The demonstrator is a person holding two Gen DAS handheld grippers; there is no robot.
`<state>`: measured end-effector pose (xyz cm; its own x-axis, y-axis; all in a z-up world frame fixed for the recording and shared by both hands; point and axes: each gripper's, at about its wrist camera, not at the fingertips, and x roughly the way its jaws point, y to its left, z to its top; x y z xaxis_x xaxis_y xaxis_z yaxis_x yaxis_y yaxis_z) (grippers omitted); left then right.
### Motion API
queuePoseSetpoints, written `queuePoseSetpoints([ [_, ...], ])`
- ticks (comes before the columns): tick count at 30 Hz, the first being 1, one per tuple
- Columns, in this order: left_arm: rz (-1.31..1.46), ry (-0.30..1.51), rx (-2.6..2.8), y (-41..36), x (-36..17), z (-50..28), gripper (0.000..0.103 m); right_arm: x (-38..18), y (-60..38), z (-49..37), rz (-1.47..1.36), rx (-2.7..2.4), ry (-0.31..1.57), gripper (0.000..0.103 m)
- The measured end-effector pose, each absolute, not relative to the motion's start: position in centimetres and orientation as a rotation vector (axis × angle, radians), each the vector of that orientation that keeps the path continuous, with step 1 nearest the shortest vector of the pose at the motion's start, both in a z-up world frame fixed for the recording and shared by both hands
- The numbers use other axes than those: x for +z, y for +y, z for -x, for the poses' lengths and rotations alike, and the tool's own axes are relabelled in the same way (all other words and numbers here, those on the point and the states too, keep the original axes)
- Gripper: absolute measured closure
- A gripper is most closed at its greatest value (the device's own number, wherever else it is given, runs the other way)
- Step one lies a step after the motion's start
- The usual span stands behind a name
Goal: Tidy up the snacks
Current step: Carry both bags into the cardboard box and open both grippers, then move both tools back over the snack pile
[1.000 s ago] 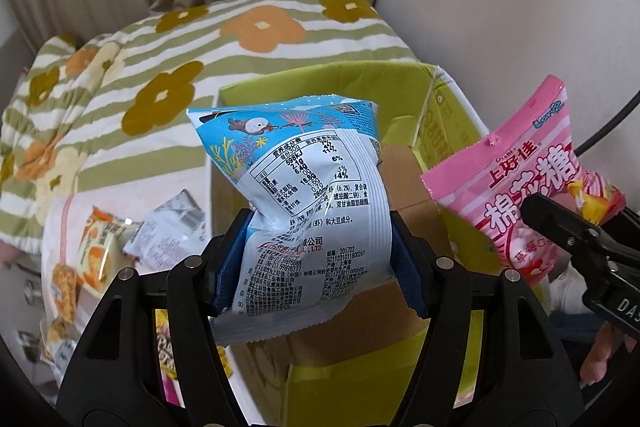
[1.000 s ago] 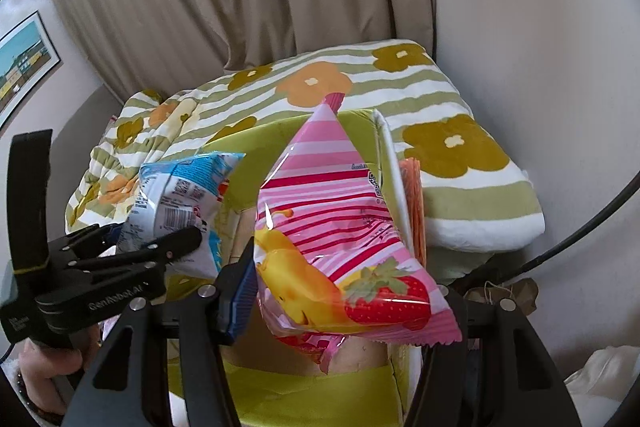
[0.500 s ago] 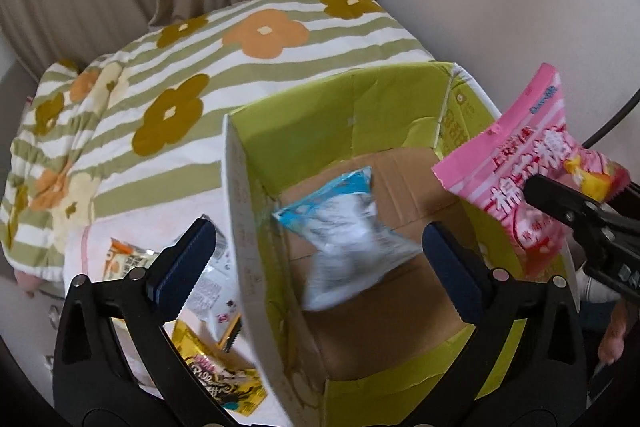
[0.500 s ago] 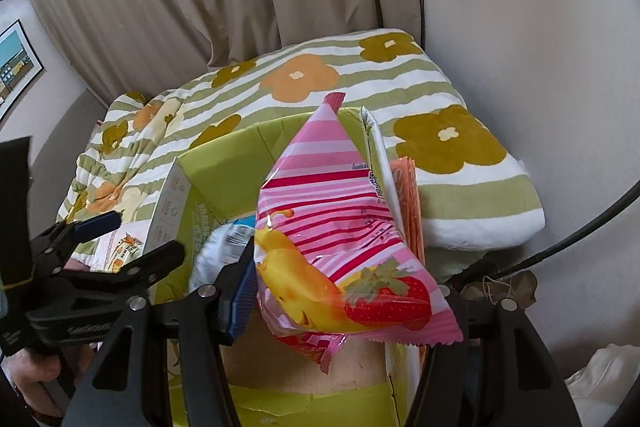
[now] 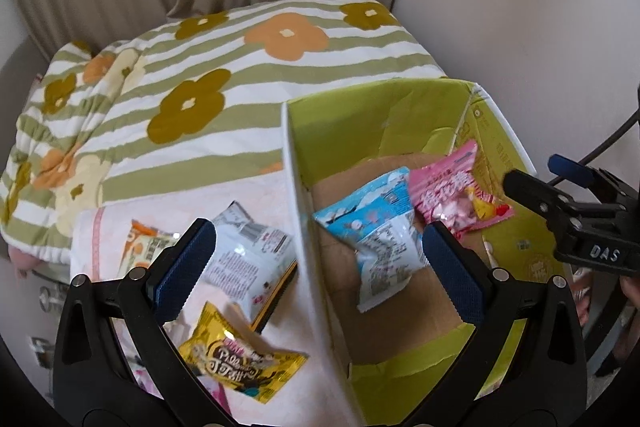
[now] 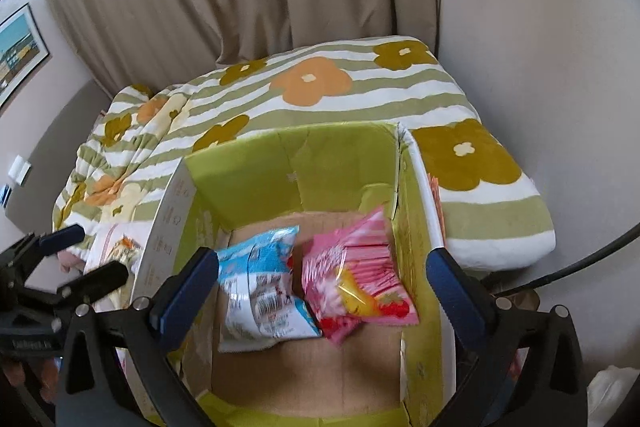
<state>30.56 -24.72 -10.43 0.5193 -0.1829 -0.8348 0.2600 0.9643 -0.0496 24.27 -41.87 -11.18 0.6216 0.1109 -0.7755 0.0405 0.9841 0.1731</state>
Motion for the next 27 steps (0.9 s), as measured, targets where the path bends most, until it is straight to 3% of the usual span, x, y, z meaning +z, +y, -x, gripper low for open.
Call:
queuePoseSetpoints([
  [19, -0.015, 0.837, -0.141, -21.3, -5.2, -22.0, 0.001, -4.7, -39.2, -17.5, -0.084, 0.234, 0.76, 0.0],
  [27, -0.009, 0.84, 0.025, -14.2, -3.6, -18.2, 0.001, -3.1, -35.8, -15.3, -0.045, 0.374, 0.698, 0.0],
])
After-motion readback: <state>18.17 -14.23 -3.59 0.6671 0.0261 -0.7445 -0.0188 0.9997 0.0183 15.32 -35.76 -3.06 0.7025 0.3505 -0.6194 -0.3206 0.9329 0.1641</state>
